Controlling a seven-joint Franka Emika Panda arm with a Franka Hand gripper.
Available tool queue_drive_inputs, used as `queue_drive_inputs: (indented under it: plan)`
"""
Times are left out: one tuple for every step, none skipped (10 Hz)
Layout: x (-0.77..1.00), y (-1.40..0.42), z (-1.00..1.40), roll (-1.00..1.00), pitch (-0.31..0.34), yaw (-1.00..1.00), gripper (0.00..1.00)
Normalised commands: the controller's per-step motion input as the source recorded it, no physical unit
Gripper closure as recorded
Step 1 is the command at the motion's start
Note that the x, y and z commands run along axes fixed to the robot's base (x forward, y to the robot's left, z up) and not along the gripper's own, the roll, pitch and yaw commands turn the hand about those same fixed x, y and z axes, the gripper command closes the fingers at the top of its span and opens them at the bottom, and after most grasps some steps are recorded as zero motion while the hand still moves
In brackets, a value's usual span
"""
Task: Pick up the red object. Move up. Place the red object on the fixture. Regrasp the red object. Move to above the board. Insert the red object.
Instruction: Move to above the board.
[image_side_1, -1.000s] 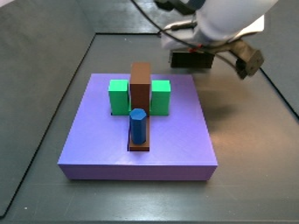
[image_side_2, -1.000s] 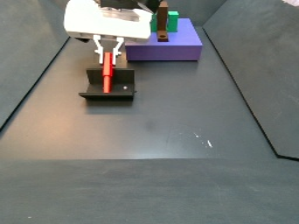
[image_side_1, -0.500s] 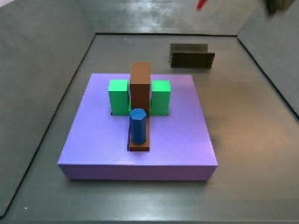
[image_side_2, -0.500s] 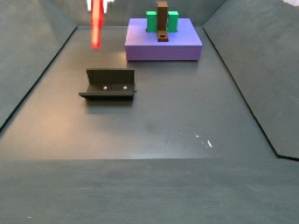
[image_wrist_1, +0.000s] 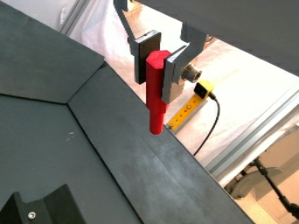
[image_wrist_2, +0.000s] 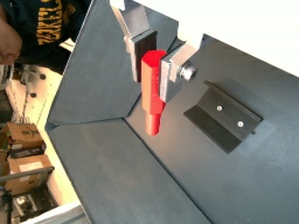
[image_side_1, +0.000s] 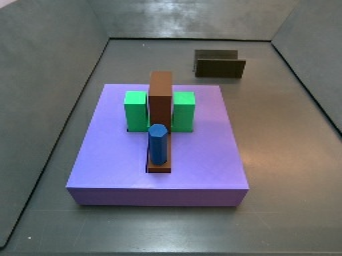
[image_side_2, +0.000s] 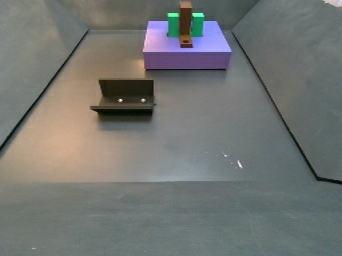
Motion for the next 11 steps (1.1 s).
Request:
queue_drive_inputs:
  plan:
    - [-0.99, -1.40, 0.28, -1.00, 0.124, -0.21, 1.00]
    - [-1.01, -1.40, 0.28, -1.00, 0.115, -0.20, 1.00]
    - [-1.09, -1.40, 0.30, -1.00, 0.103, -0.19, 1.00]
    - [-1.11, -1.40, 0.26, -1.00, 0.117, -0.19, 1.00]
    - [-1.09, -1.40, 0.28, -1.00, 0.129, -0.18, 1.00]
    - [-1.09, -1.40, 0.29, -1.00, 0.130, -0.17, 1.00]
    - [-0.44, -0.49, 0.09, -1.00, 0.136, -0.16, 1.00]
    - [-0.18, -0.12, 0.01, -1.00, 0.145, -0.15, 1.00]
    - [-0.07, -0.03, 0.00, -1.00, 0.145, -0.13, 1.00]
    - [-0.10, -0.04, 0.02, -1.00, 0.125, -0.11, 1.00]
    - [-0.09, 0.00, 0.00, -0.89, 0.094, -0.09, 1.00]
